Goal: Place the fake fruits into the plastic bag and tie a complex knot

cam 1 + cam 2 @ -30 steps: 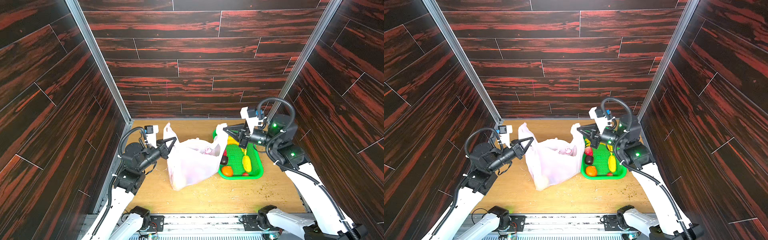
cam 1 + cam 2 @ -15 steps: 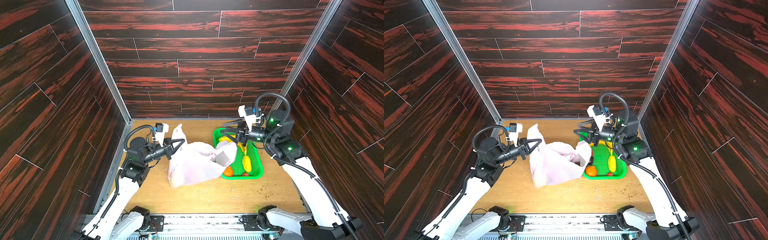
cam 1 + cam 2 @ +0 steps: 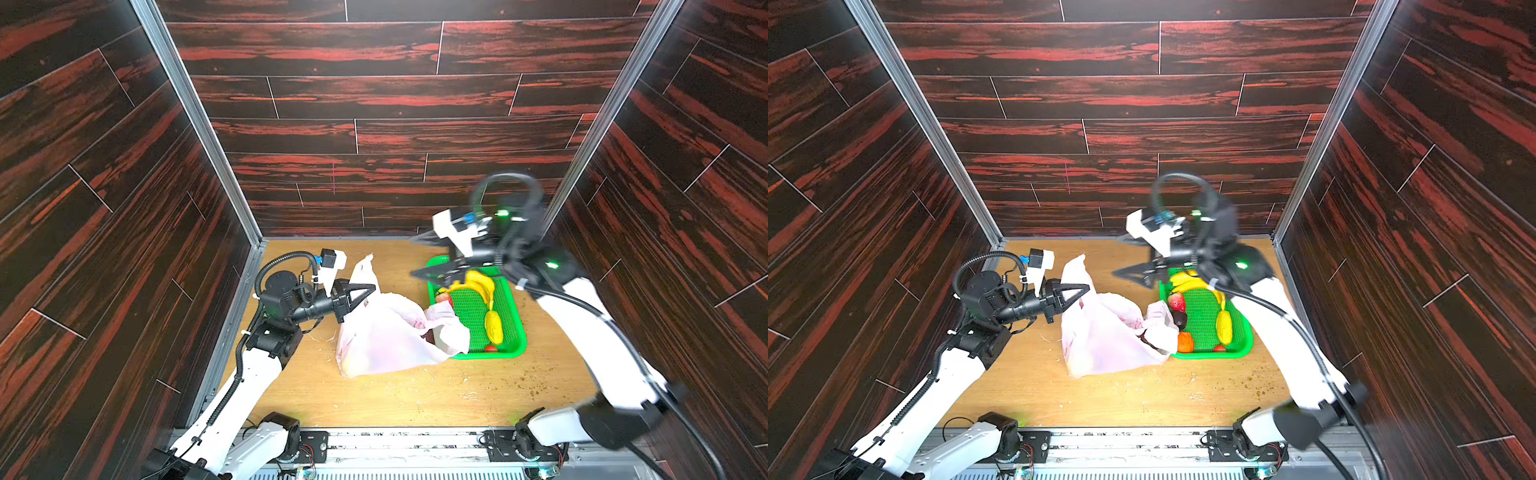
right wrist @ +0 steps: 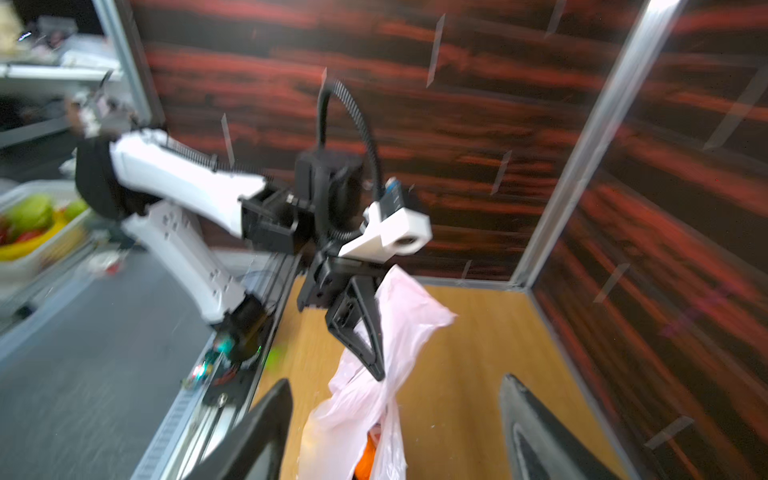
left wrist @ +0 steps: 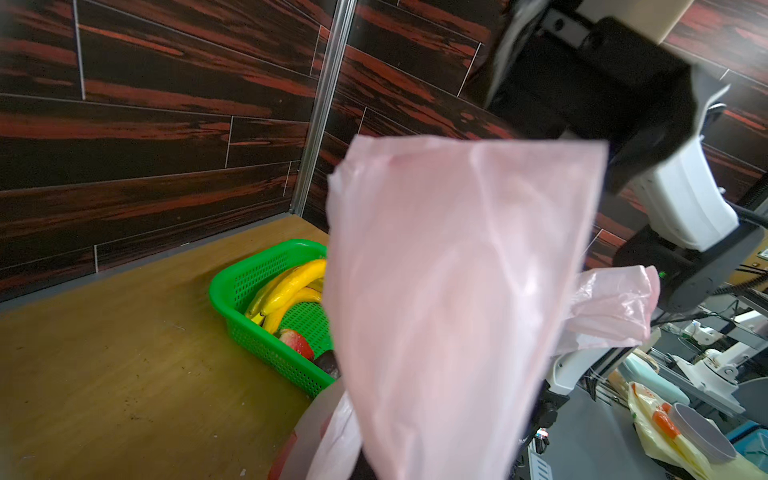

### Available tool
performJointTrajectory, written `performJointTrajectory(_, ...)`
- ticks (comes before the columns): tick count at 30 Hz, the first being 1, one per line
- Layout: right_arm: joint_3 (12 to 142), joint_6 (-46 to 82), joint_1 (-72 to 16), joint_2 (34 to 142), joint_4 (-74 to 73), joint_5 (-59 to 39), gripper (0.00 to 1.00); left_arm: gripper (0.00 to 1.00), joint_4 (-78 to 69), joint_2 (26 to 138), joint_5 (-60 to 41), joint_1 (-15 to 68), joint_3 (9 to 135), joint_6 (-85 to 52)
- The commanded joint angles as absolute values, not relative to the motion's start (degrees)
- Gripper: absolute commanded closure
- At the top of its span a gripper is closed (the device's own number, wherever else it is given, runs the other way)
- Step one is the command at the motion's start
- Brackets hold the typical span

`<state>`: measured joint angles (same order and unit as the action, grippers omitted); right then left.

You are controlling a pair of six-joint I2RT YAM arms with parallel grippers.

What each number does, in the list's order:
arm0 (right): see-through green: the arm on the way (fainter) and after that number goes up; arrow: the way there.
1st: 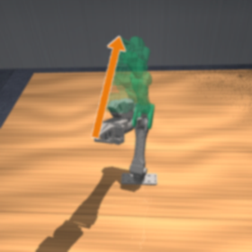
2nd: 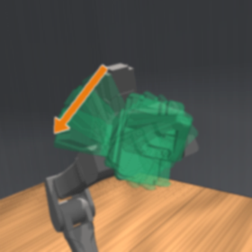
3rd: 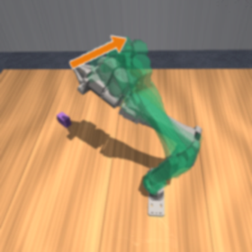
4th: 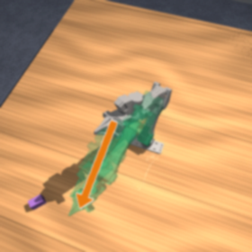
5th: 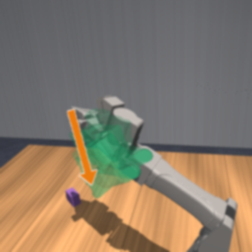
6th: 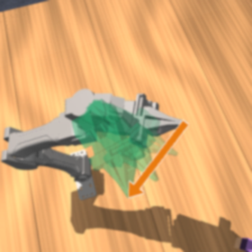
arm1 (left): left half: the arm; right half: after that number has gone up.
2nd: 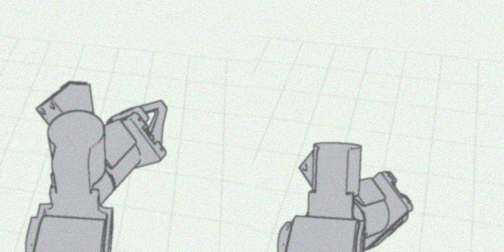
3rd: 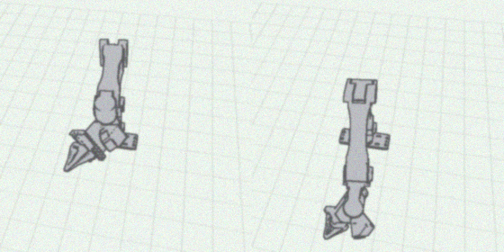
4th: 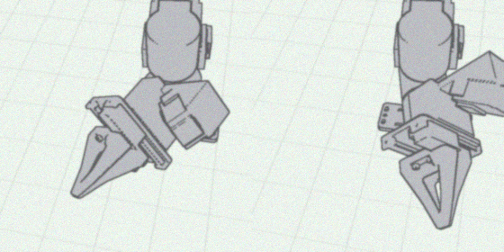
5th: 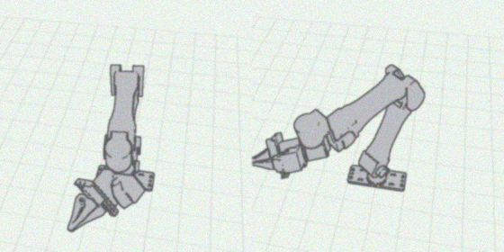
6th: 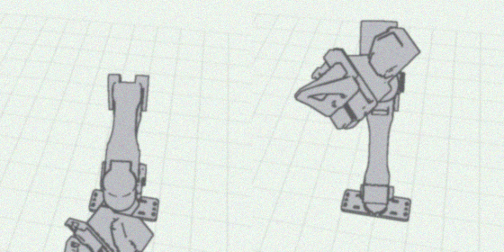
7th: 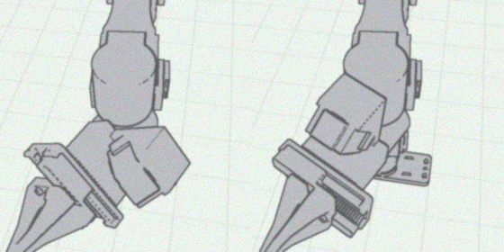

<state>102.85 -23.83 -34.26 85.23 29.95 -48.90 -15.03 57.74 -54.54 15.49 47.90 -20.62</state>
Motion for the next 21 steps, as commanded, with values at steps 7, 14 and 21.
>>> performJointTrajectory(7,114.90,-35.76,-39.43,96.83,38.38,-51.06,0.20,1.00,-16.93,57.53,-57.48,15.21,49.64,-19.51)
performJointTrajectory(14,120.82,-36.07,-41.72,102.59,40.72,-49.89,0.23,1.00,-17.25,57.21,-58.05,15.25,49.48,-19.95)
performJointTrajectory(21,124.95,-36.04,-42.86,106.49,42.99,-49.04,0.42,1.00,-17.40,57.22,-58.11,15.23,49.36,-20.21)
